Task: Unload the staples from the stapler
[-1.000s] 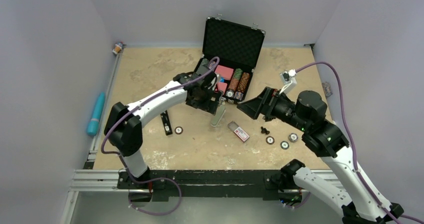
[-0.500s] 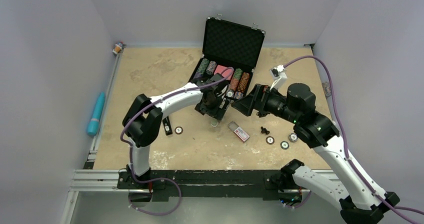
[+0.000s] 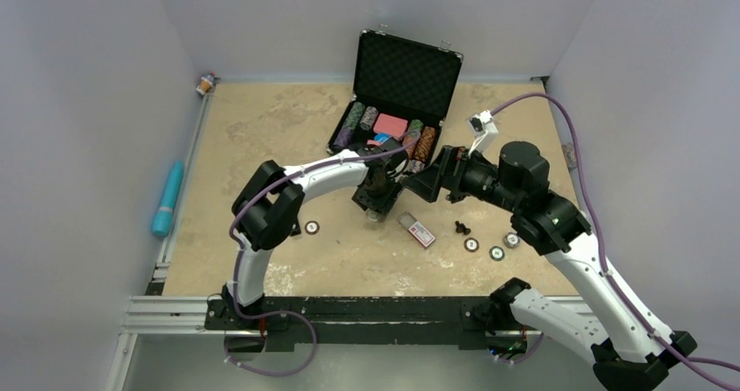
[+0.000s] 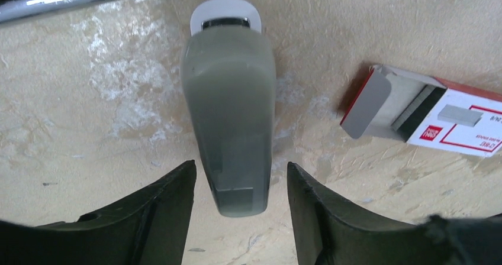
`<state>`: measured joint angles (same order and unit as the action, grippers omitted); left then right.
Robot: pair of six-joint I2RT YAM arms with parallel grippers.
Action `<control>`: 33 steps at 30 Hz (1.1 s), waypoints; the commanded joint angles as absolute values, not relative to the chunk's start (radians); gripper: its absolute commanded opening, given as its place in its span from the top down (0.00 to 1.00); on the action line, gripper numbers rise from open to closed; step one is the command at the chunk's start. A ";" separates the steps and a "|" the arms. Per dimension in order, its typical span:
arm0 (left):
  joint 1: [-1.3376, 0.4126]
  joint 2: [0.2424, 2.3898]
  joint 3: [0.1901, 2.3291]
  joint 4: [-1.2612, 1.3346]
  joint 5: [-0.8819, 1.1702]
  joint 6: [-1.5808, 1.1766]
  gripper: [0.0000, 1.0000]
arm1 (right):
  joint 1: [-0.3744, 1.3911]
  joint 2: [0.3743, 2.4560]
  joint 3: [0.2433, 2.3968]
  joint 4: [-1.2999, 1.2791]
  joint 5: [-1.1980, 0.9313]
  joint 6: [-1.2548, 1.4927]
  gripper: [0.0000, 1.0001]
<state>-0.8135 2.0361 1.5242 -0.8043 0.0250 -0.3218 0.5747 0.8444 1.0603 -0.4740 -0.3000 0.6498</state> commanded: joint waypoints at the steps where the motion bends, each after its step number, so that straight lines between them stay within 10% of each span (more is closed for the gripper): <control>1: -0.816 2.075 1.593 -0.799 0.006 -0.288 0.42 | 0.571 0.849 1.101 -0.447 -0.321 0.622 0.01; 5: -0.816 2.110 1.609 -0.810 0.003 -0.281 0.59 | 0.572 0.852 1.100 -0.449 -0.329 0.617 0.01; 9: -0.817 2.116 1.630 -0.840 0.003 -0.287 1.00 | 0.572 0.853 1.101 -0.456 -0.331 0.613 0.01; 33: -0.758 1.595 1.553 -0.868 0.422 -0.507 1.00 | 0.572 0.731 1.099 -0.301 -0.401 0.704 0.01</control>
<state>-0.7891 1.7157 1.5719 -0.9234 0.2508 -0.4198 0.5747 0.7479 1.0660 -0.4187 -0.3302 0.6556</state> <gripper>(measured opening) 0.375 0.986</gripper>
